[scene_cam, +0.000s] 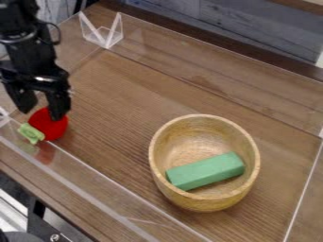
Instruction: Move the red object to the right side of the table
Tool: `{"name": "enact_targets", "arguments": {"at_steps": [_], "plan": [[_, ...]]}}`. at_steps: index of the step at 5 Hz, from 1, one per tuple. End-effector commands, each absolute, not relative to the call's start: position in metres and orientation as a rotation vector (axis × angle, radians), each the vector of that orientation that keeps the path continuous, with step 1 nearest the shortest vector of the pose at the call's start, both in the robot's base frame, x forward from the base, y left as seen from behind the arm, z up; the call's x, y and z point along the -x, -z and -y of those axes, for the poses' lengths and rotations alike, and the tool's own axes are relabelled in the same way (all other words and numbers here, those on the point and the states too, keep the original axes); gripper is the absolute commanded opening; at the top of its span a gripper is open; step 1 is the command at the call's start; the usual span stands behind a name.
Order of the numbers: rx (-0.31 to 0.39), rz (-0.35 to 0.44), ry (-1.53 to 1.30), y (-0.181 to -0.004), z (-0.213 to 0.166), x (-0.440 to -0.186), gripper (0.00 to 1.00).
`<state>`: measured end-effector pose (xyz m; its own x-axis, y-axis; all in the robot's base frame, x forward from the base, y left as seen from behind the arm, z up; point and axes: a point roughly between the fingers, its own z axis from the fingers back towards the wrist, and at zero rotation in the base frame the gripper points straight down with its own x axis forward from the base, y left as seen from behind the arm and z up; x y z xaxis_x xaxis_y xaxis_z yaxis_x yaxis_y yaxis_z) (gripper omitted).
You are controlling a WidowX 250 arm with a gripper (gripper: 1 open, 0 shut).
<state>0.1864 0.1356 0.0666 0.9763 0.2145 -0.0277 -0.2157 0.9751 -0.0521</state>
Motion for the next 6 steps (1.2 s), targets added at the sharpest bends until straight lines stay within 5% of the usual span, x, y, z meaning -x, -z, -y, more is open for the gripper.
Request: {"name": "enact_targets", "arguments": {"at_steps": [1, 3, 6], "plan": [[0.038, 0.001, -0.213, -0.068, -0.128, -0.197, 1.0], [0.031, -0.013, -0.156, -0.052, -0.133, -0.191, 1.0], [0.029, -0.015, -0.305, -0.085, -0.159, -0.203, 1.0]]}}
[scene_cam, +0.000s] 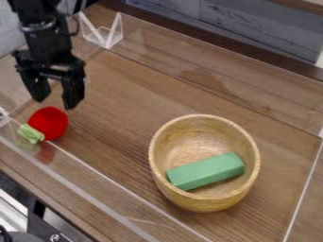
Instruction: Move the red object to the right side of the table
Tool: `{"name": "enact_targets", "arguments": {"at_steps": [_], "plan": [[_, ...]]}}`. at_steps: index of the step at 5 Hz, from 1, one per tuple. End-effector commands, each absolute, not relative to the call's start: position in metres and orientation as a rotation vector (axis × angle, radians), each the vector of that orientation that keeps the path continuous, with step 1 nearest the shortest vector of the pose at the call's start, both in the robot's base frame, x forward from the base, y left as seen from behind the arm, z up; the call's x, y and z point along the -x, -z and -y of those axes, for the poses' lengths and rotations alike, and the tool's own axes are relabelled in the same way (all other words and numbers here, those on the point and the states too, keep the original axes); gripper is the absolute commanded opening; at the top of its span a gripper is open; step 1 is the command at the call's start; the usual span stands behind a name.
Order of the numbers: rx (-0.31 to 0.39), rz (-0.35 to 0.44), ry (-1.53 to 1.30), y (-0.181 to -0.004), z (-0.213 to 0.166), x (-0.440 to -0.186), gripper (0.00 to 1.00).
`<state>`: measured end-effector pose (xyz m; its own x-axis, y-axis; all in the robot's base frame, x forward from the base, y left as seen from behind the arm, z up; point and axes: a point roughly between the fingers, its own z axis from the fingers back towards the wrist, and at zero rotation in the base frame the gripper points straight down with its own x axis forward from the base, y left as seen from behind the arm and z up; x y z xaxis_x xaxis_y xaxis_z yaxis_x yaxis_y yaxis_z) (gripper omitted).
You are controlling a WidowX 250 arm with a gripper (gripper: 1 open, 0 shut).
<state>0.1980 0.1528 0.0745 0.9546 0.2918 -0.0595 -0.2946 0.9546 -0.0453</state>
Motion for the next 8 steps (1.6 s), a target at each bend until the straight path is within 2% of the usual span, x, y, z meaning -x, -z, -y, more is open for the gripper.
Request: {"name": "enact_targets", "arguments": {"at_steps": [1, 3, 4, 5, 6, 7, 8], "plan": [[0.032, -0.017, -0.404, -0.087, -0.179, -0.203, 1.0], [0.027, -0.038, -0.469, -0.059, -0.181, -0.195, 1.0], [0.026, -0.044, -0.467, -0.053, -0.169, -0.195, 1.0], [0.028, -0.043, -0.463, -0.054, -0.159, -0.198, 1.0], [0.029, -0.043, -0.516, -0.058, -0.161, -0.201, 0.0], [0.035, -0.023, -0.511, -0.09, -0.162, -0.2, 0.0], [0.065, -0.017, -0.54, -0.125, -0.147, -0.208, 0.0]]}}
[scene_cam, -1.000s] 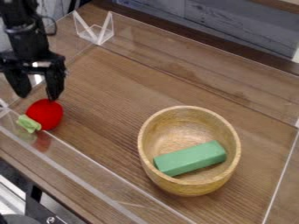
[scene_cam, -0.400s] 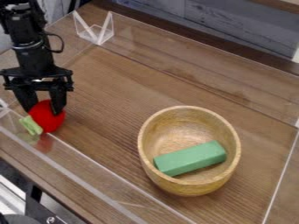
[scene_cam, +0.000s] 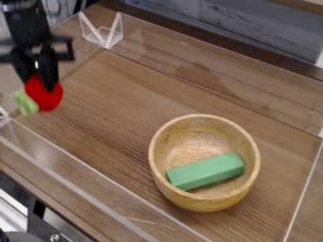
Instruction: Move the red object to the right side of the table
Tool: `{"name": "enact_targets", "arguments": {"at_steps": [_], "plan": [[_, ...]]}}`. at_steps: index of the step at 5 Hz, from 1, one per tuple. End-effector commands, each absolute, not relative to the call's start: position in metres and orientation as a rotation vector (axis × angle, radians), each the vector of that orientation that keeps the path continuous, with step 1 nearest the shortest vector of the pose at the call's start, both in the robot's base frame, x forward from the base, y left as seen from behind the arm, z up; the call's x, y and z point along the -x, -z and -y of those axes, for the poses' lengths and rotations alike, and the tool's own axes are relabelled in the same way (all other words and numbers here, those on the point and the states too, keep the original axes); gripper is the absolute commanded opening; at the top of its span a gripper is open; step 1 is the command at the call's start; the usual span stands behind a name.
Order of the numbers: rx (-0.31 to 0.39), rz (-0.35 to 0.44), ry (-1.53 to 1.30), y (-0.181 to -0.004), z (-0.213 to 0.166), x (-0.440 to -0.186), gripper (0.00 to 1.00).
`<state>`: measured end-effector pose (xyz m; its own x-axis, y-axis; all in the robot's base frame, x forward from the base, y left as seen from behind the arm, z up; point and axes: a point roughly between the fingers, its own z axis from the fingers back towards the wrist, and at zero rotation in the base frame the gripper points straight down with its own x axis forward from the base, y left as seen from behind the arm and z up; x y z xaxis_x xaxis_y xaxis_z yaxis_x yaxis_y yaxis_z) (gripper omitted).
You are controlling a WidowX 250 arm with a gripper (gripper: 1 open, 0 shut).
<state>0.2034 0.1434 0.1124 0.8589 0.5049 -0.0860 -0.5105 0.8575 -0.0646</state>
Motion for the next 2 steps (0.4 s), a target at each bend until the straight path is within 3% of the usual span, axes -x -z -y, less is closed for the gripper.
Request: {"name": "enact_targets", "arguments": {"at_steps": [1, 2], "plan": [[0.095, -0.021, -0.542, -0.144, -0.123, -0.218, 0.0], [0.112, -0.027, -0.516, -0.146, -0.085, -0.233, 0.0]]}}
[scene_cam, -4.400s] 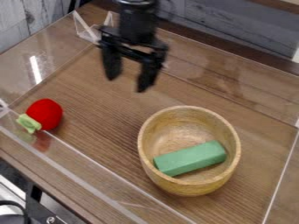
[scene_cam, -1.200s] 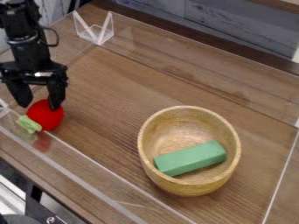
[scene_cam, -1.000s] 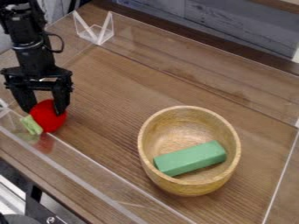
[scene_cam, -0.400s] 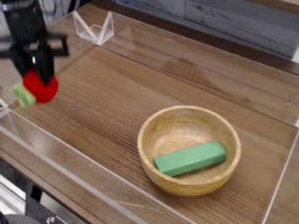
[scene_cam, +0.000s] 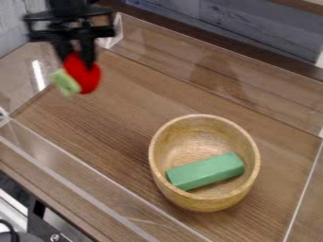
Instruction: Move the red object to the right side of the table
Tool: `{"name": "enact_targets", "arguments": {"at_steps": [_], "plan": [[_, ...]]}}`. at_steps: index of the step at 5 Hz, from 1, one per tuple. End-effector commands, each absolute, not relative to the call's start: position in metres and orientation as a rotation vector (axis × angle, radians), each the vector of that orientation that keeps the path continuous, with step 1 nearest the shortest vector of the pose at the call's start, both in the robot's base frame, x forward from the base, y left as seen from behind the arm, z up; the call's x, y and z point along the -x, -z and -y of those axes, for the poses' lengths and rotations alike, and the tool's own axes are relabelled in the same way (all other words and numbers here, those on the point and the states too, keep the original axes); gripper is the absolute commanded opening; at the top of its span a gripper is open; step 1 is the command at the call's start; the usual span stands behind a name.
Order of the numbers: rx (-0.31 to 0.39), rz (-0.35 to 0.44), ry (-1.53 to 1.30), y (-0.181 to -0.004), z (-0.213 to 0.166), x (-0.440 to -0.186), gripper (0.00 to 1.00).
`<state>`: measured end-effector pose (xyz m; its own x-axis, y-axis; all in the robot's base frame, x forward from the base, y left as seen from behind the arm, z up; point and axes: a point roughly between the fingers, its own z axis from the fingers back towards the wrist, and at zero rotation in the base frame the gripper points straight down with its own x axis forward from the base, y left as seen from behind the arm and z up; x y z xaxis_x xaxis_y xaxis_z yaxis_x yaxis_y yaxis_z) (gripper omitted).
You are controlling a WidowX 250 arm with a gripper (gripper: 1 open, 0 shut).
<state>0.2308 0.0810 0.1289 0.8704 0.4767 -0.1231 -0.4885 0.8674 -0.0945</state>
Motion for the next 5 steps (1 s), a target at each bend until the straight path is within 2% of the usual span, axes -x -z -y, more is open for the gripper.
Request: {"name": "enact_targets", "arguments": {"at_steps": [1, 4, 5], "plan": [[0.122, -0.033, -0.52, -0.146, -0.049, -0.25, 0.0], [0.16, -0.042, -0.678, -0.144, 0.048, -0.294, 0.0], [0.164, -0.035, -0.796, -0.141, 0.07, -0.305, 0.0]]}}
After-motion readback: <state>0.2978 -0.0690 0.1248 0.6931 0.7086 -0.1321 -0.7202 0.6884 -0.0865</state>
